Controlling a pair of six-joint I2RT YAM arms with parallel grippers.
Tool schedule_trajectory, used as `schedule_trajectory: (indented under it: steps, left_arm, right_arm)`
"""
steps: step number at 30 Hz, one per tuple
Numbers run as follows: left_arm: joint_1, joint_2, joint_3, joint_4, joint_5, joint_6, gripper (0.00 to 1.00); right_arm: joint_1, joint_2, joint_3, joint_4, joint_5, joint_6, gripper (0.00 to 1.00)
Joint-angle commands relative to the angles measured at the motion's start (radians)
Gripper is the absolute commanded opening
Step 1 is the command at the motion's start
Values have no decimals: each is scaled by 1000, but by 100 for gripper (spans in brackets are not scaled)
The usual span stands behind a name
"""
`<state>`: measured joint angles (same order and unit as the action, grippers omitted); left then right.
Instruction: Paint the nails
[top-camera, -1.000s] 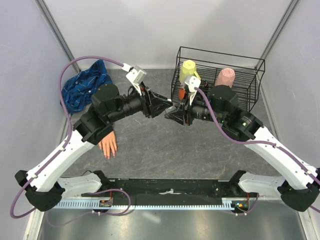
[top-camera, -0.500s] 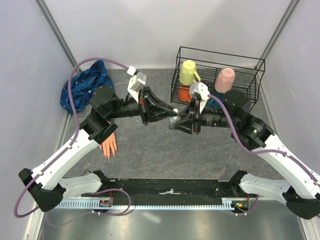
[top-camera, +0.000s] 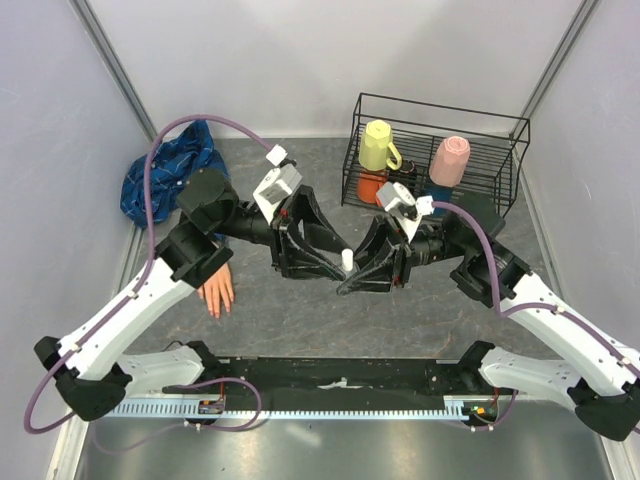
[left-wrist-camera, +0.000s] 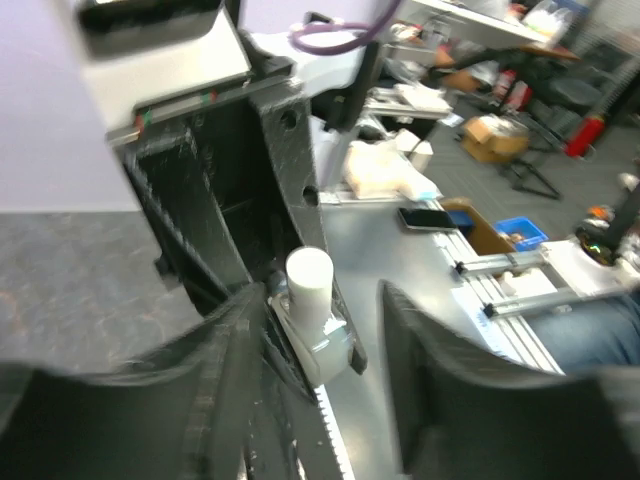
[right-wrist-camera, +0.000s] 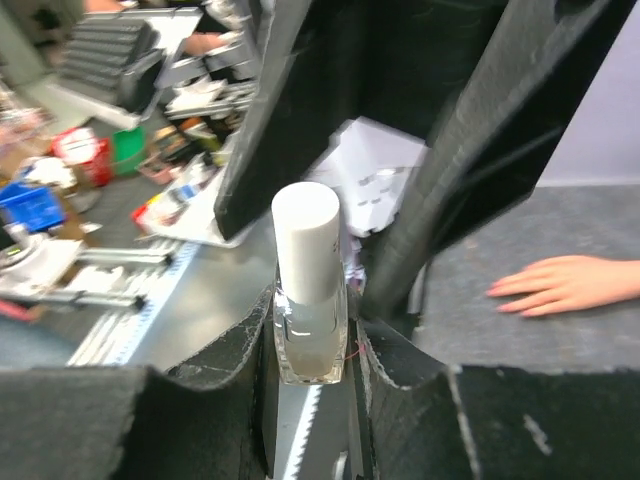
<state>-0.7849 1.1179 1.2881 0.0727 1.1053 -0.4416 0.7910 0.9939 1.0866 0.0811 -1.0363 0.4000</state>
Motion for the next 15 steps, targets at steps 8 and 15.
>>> schedule_trajectory:
  steps: [8,15]
  left_arm:
    - [-5,-130,96,-413,-718,181,82]
    - [-11,-89,100,-353,-832,106,54]
  right_arm:
    - [-10,45,196,-385,482,-314,0]
    - [-10,78,242,-402,625,-320,0]
